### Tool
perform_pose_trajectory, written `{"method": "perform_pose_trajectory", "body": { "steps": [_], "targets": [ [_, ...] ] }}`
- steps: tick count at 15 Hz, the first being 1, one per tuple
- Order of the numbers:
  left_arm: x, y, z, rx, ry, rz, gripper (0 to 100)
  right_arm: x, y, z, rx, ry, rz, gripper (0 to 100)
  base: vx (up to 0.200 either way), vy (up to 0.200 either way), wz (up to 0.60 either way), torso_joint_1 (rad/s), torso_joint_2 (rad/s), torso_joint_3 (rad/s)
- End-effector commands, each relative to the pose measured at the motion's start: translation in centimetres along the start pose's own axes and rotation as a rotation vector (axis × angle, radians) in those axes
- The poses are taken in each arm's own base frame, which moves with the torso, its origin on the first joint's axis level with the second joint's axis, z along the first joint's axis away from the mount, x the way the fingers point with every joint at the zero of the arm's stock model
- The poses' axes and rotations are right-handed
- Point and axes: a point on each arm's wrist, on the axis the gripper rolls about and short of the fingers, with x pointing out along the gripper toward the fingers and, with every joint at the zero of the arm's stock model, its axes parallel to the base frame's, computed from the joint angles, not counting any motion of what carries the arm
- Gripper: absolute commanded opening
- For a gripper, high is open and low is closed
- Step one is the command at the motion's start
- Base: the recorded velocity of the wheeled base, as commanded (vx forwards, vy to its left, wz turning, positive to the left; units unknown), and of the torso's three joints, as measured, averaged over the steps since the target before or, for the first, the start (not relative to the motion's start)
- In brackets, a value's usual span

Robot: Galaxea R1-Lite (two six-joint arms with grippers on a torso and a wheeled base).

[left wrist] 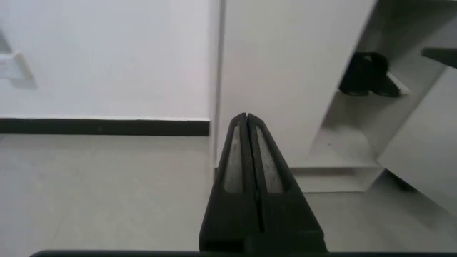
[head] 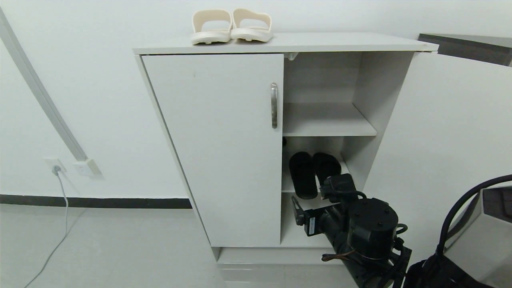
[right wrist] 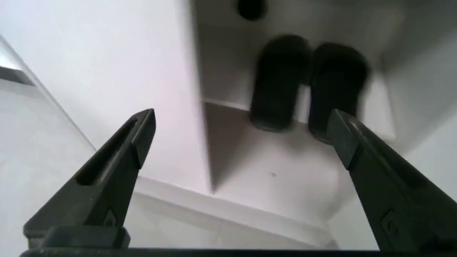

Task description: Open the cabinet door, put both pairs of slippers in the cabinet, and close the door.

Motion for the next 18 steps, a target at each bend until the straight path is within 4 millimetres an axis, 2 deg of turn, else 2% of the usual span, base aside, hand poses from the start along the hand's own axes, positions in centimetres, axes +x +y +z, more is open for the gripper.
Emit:
{"method": "perform_pose_trajectory", "body": {
  "steps": [1, 10, 18],
  "targets": [
    [0.01, 0.00, 0.01, 0.000, 0.001, -0.001, 0, 0.01, 0.01, -0.02, 0.001, -0.002, 0.000, 100, 0.000, 0.200, 0.00, 0.007, 0.01, -0.002],
    [0.01, 0.00, 0.01, -0.002, 0.001, -0.001, 0, -0.14, -0.03, -0.14, -0.002, 0.000, 0.001, 100, 0.000, 0.200, 0.00, 0.002, 0.00, 0.005],
    [0.01, 0.00, 0.01, -0.002, 0.001, -0.001, 0, -0.52, -0.27, -0.01, -0.066, -0.038, 0.003, 100, 0.000, 0.000, 0.00, 0.000, 0.00, 0.000]
  ]
}}
